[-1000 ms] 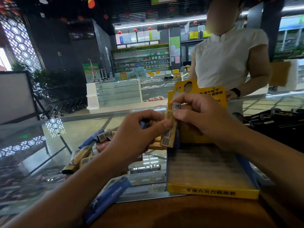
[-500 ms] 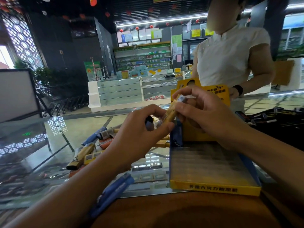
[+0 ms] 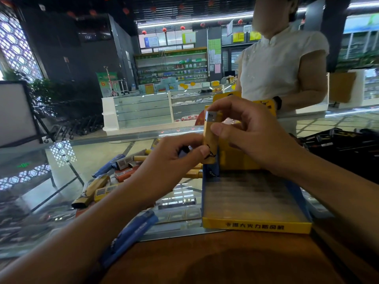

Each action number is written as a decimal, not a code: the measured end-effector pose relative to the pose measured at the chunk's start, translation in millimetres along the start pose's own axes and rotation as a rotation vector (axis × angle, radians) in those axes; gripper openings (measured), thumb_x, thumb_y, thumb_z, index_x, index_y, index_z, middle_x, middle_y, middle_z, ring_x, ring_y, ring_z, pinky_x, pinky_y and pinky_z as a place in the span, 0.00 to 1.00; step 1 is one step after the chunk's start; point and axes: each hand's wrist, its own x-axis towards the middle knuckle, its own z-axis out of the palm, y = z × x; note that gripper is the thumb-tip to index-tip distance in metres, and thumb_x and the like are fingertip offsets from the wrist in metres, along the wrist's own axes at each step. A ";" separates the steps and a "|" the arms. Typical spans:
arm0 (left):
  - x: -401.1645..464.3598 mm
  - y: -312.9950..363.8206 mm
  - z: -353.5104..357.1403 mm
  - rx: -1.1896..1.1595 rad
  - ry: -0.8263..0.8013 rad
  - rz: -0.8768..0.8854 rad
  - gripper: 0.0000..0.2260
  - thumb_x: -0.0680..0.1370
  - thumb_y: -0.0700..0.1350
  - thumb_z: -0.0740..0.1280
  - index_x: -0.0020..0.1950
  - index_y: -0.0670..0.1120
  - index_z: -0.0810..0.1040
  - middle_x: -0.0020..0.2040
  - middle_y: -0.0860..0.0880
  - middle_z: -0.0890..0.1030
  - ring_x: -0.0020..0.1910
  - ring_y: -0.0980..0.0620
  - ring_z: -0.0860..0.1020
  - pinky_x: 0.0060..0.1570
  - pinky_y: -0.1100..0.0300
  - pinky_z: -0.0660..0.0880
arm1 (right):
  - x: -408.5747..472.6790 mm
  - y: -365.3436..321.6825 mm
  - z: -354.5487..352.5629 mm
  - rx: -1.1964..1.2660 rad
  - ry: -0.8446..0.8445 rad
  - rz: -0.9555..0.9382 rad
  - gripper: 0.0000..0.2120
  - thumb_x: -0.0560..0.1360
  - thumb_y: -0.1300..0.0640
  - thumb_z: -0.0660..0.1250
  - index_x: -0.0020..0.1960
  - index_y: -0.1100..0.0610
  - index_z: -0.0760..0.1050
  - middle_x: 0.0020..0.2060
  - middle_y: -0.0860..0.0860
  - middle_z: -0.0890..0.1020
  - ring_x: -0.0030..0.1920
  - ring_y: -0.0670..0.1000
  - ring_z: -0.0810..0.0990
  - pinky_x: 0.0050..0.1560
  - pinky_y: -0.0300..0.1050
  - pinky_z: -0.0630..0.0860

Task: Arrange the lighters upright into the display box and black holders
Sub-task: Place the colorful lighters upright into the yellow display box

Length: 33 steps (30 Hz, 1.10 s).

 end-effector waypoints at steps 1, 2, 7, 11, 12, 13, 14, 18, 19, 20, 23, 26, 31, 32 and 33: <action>0.9 -2.3 0.0 0.002 0.032 -0.003 0.05 0.81 0.44 0.65 0.52 0.50 0.80 0.33 0.59 0.78 0.31 0.64 0.75 0.35 0.71 0.70 | 0.4 1.0 -1.4 -0.013 0.006 -0.005 0.12 0.78 0.60 0.69 0.60 0.53 0.75 0.48 0.54 0.81 0.36 0.38 0.78 0.34 0.31 0.71; 1.7 -6.3 -0.4 0.002 0.072 -0.017 0.05 0.79 0.46 0.67 0.55 0.52 0.79 0.37 0.56 0.80 0.33 0.63 0.76 0.37 0.67 0.72 | 0.8 2.3 -3.4 -0.031 0.017 -0.009 0.12 0.78 0.58 0.70 0.60 0.51 0.75 0.48 0.56 0.81 0.36 0.43 0.78 0.35 0.36 0.73; 2.6 -15.9 -1.5 0.001 0.079 -0.132 0.14 0.74 0.47 0.74 0.57 0.53 0.75 0.37 0.52 0.80 0.33 0.52 0.77 0.34 0.50 0.74 | -0.2 5.3 -19.2 -0.251 0.023 -0.007 0.09 0.75 0.55 0.72 0.53 0.51 0.75 0.42 0.50 0.81 0.40 0.54 0.80 0.40 0.50 0.78; 2.8 -15.6 1.4 0.078 0.038 -0.202 0.12 0.76 0.49 0.73 0.56 0.56 0.75 0.37 0.53 0.82 0.34 0.58 0.79 0.32 0.63 0.68 | -2.1 7.3 -29.6 -0.432 -0.014 0.012 0.11 0.73 0.54 0.74 0.52 0.53 0.75 0.42 0.47 0.81 0.44 0.45 0.80 0.42 0.38 0.76; 2.8 -14.8 2.0 0.067 0.036 -0.215 0.11 0.76 0.49 0.72 0.56 0.56 0.75 0.37 0.52 0.82 0.32 0.58 0.78 0.31 0.64 0.68 | -2.1 7.6 -30.7 -0.474 -0.019 0.011 0.11 0.73 0.54 0.74 0.52 0.53 0.75 0.42 0.46 0.81 0.45 0.43 0.79 0.42 0.34 0.75; 2.8 -13.8 2.4 0.039 0.036 -0.226 0.11 0.76 0.48 0.72 0.56 0.55 0.76 0.37 0.51 0.81 0.29 0.58 0.76 0.29 0.65 0.68 | -2.1 7.4 -31.0 -0.502 -0.022 0.005 0.11 0.73 0.54 0.74 0.52 0.53 0.75 0.42 0.44 0.80 0.45 0.41 0.79 0.41 0.31 0.74; 2.6 -12.3 2.7 0.006 0.036 -0.235 0.11 0.76 0.47 0.72 0.56 0.54 0.76 0.37 0.48 0.81 0.27 0.57 0.74 0.26 0.65 0.69 | -2.2 7.2 -30.6 -0.518 -0.029 -0.004 0.11 0.73 0.54 0.74 0.52 0.53 0.75 0.42 0.43 0.80 0.45 0.39 0.78 0.40 0.29 0.73; 0.6 -10.0 3.1 -0.036 0.030 -0.226 0.11 0.77 0.45 0.72 0.58 0.52 0.76 0.37 0.47 0.82 0.23 0.52 0.74 0.21 0.61 0.68 | -3.6 9.1 -25.8 -0.600 -0.104 -0.045 0.11 0.74 0.53 0.74 0.51 0.51 0.73 0.42 0.41 0.79 0.43 0.38 0.79 0.42 0.31 0.75; 0.2 -10.2 3.0 -0.039 0.025 -0.221 0.12 0.77 0.45 0.72 0.58 0.52 0.76 0.36 0.48 0.82 0.23 0.51 0.74 0.21 0.61 0.69 | -3.8 9.3 -24.8 -0.615 -0.119 -0.054 0.11 0.74 0.53 0.74 0.51 0.51 0.73 0.42 0.40 0.79 0.42 0.37 0.78 0.42 0.31 0.75; 0.1 -10.4 3.1 -0.044 0.022 -0.220 0.12 0.76 0.45 0.72 0.58 0.52 0.76 0.36 0.49 0.82 0.23 0.50 0.75 0.21 0.61 0.69 | -4.0 9.5 -24.0 -0.628 -0.130 -0.066 0.11 0.74 0.53 0.74 0.51 0.51 0.72 0.41 0.40 0.78 0.42 0.36 0.78 0.42 0.32 0.76; -0.1 -11.1 4.2 -0.081 0.025 -0.234 0.12 0.76 0.44 0.72 0.58 0.50 0.76 0.35 0.48 0.81 0.24 0.49 0.76 0.21 0.60 0.70 | -4.7 7.8 -21.1 -0.661 -0.154 -0.096 0.10 0.74 0.54 0.73 0.51 0.51 0.73 0.40 0.39 0.77 0.42 0.36 0.78 0.47 0.36 0.76; 0.6 -10.4 5.5 -0.104 0.017 -0.239 0.12 0.77 0.42 0.71 0.58 0.50 0.76 0.33 0.47 0.81 0.24 0.48 0.77 0.22 0.58 0.72 | -4.8 6.1 -20.6 -0.690 -0.158 -0.099 0.10 0.74 0.54 0.73 0.50 0.51 0.73 0.41 0.42 0.79 0.42 0.39 0.79 0.44 0.38 0.78; 1.4 -9.1 5.9 -0.114 0.010 -0.248 0.12 0.76 0.42 0.71 0.58 0.50 0.76 0.34 0.44 0.82 0.24 0.46 0.78 0.24 0.56 0.75 | -6.2 3.3 -21.1 -0.724 -0.162 -0.083 0.10 0.75 0.53 0.73 0.50 0.50 0.72 0.41 0.42 0.78 0.41 0.41 0.79 0.41 0.36 0.77; 1.3 -9.3 6.0 -0.116 0.012 -0.249 0.12 0.76 0.42 0.71 0.58 0.50 0.76 0.34 0.44 0.82 0.25 0.45 0.78 0.24 0.56 0.76 | -6.4 2.8 -20.9 -0.732 -0.159 -0.086 0.10 0.75 0.53 0.73 0.50 0.50 0.72 0.41 0.43 0.78 0.41 0.42 0.79 0.41 0.36 0.77; 1.2 -9.4 6.0 -0.122 0.011 -0.252 0.12 0.76 0.42 0.71 0.58 0.50 0.76 0.33 0.44 0.82 0.25 0.45 0.78 0.24 0.56 0.76 | -6.6 2.5 -20.6 -0.739 -0.156 -0.091 0.10 0.74 0.54 0.73 0.50 0.51 0.72 0.42 0.44 0.79 0.41 0.42 0.79 0.41 0.38 0.77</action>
